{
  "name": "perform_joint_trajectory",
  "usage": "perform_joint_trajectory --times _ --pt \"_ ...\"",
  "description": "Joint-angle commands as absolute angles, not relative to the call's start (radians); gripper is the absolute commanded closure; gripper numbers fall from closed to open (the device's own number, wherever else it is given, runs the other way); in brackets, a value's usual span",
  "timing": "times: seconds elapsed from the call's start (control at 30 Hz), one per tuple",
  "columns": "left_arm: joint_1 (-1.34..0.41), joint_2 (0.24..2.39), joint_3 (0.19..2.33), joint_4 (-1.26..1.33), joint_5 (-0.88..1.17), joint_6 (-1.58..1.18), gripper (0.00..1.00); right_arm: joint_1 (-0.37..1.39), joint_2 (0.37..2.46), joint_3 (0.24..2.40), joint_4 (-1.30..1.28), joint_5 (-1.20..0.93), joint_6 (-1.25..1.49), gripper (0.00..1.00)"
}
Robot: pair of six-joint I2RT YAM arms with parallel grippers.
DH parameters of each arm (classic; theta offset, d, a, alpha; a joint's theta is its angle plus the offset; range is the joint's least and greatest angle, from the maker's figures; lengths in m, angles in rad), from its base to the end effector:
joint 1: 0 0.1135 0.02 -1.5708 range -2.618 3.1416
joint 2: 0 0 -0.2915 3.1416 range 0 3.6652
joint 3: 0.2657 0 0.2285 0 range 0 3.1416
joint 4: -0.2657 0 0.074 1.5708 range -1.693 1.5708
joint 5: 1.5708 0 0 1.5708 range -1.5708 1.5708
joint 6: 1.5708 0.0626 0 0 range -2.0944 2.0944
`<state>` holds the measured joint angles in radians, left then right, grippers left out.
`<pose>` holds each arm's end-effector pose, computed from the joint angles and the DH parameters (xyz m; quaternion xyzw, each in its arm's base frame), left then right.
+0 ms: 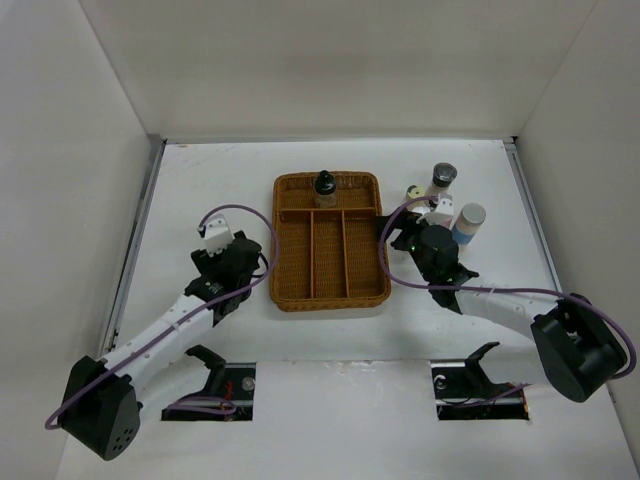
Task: Organize the condiment bottles
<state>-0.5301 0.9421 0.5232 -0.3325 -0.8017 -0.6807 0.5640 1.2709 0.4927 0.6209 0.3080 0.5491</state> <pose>0.1610 -0.0422 0.2342 -0.2185 0.8304 0.0856 0.5053 0.2341 0.1256 0.2590 0.0940 0.7522 0.2399 0.6065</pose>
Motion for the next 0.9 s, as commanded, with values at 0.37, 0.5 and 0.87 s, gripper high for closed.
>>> perform_joint_trajectory --times 0.37,0.5,0.87 --pt "-0.581 0.916 0.710 -0.137 -0.838 -0.468 0.55 0.573 1.282 0.529 0.657 0.331 0.538 0.13" --pt "-0.582 1.096 0.874 0.010 -0.764 -0.387 0.55 0.576 1.284 0.529 0.657 0.331 0.537 0.13" --pt "-0.570 1.635 1.331 0.140 -0.637 -0.324 0.55 0.579 1.287 0.532 0.657 0.331 0.531 0.13"
